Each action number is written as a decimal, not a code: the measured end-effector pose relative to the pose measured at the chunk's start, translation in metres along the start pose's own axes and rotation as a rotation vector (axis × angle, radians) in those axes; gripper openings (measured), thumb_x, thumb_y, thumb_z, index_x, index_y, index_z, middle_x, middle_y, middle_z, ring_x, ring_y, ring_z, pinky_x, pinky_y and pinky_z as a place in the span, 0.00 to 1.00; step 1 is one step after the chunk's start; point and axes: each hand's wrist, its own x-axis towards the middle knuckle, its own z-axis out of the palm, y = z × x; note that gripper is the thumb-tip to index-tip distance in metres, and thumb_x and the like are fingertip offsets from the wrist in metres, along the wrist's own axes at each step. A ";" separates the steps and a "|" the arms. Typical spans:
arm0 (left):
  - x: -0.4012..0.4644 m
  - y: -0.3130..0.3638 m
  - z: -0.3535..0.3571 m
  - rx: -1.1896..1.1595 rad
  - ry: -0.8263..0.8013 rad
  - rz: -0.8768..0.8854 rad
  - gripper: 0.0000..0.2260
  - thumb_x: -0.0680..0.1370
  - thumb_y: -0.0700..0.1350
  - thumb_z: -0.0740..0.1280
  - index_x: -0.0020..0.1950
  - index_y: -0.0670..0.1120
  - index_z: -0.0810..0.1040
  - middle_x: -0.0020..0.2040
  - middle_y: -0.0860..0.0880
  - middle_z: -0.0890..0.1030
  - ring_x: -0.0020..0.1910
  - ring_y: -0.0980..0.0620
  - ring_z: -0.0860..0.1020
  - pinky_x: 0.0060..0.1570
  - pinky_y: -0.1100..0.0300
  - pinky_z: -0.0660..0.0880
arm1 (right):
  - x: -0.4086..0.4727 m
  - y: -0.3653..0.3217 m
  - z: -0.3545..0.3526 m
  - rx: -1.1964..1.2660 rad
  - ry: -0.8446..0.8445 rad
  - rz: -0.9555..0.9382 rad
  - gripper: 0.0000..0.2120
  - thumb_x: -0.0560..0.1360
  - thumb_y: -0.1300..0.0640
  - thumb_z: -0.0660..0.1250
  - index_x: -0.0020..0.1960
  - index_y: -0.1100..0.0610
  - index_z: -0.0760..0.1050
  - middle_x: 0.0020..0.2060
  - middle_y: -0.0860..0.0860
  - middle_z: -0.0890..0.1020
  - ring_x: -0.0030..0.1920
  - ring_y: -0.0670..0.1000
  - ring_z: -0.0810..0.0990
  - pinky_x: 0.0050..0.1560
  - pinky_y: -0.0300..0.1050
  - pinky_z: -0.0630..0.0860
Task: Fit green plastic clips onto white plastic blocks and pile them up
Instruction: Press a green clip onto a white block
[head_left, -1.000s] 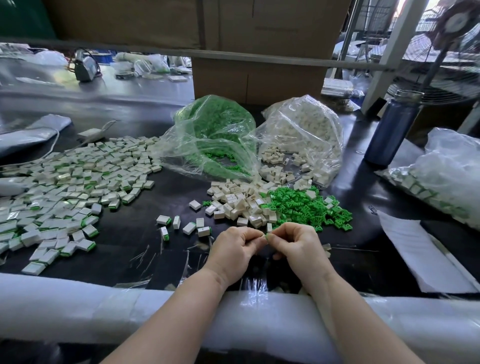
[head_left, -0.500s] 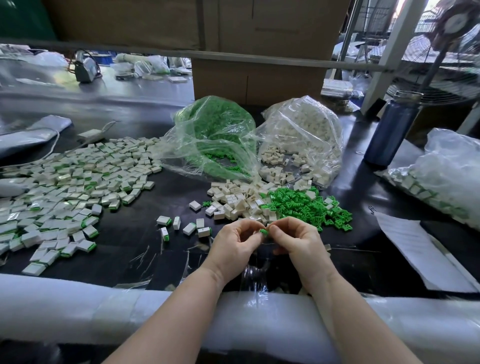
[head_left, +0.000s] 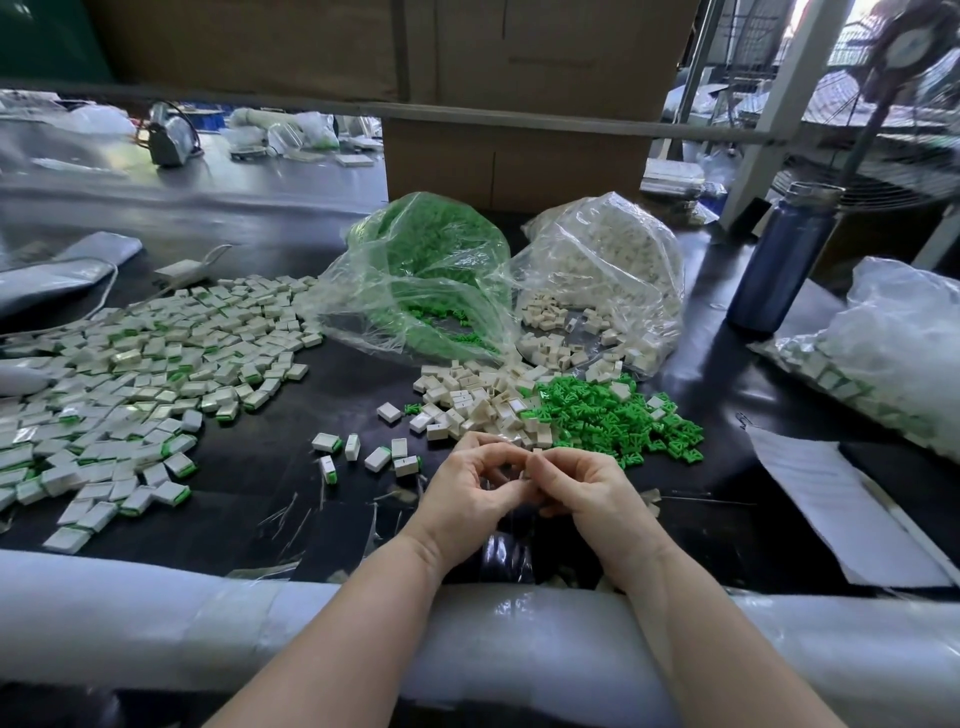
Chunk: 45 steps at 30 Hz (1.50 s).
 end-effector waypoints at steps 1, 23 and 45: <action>0.000 0.000 0.000 0.002 0.006 0.002 0.12 0.71 0.36 0.72 0.39 0.54 0.79 0.48 0.50 0.73 0.38 0.54 0.73 0.38 0.72 0.72 | 0.000 0.001 0.000 -0.008 -0.003 0.005 0.08 0.75 0.57 0.65 0.38 0.55 0.80 0.29 0.48 0.81 0.32 0.43 0.78 0.32 0.32 0.73; -0.003 0.002 0.000 0.065 -0.002 0.019 0.09 0.71 0.35 0.71 0.40 0.50 0.80 0.49 0.47 0.73 0.39 0.56 0.73 0.40 0.73 0.70 | 0.001 0.004 -0.001 -0.042 -0.047 0.018 0.10 0.73 0.54 0.66 0.45 0.59 0.82 0.36 0.54 0.82 0.37 0.48 0.78 0.35 0.34 0.73; -0.002 -0.008 0.003 0.333 -0.128 0.080 0.05 0.69 0.50 0.63 0.42 0.59 0.73 0.45 0.56 0.72 0.46 0.48 0.75 0.52 0.48 0.73 | -0.001 0.001 -0.002 0.121 -0.002 0.030 0.07 0.72 0.67 0.66 0.38 0.62 0.82 0.30 0.54 0.81 0.29 0.45 0.78 0.30 0.34 0.73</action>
